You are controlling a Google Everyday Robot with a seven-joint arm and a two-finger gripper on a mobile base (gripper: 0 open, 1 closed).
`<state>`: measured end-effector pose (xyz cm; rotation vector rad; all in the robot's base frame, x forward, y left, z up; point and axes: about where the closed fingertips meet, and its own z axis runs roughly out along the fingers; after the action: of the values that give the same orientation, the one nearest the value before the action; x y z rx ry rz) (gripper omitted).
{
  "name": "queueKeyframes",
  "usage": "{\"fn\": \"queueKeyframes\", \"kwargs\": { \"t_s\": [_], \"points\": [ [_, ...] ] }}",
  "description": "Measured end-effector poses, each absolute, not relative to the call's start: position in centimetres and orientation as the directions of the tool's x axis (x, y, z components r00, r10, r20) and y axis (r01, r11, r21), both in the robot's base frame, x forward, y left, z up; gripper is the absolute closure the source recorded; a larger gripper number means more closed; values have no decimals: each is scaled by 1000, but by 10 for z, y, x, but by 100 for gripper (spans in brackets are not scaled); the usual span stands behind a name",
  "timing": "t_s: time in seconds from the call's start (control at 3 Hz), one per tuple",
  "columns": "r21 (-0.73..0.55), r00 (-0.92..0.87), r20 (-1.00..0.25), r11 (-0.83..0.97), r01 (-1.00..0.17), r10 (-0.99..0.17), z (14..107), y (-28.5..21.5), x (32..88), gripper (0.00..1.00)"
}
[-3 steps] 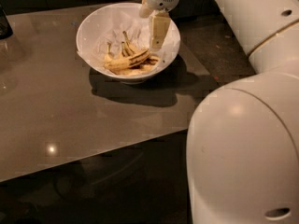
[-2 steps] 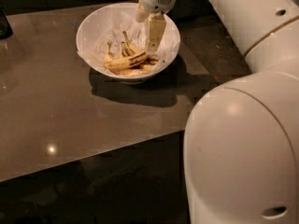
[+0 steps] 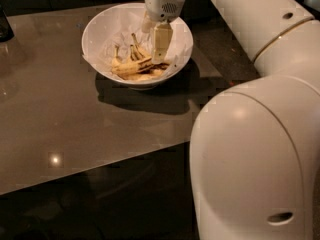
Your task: Pick banana from white bowl
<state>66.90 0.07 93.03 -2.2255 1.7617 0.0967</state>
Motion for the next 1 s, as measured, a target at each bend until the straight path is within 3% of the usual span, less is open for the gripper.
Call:
{"fn": "queueKeyframes", "kwargs": {
  "t_s": [1.0],
  "points": [
    [-139, 257, -245, -229, -964, -935, 907, 13, 661, 34]
  ]
}}
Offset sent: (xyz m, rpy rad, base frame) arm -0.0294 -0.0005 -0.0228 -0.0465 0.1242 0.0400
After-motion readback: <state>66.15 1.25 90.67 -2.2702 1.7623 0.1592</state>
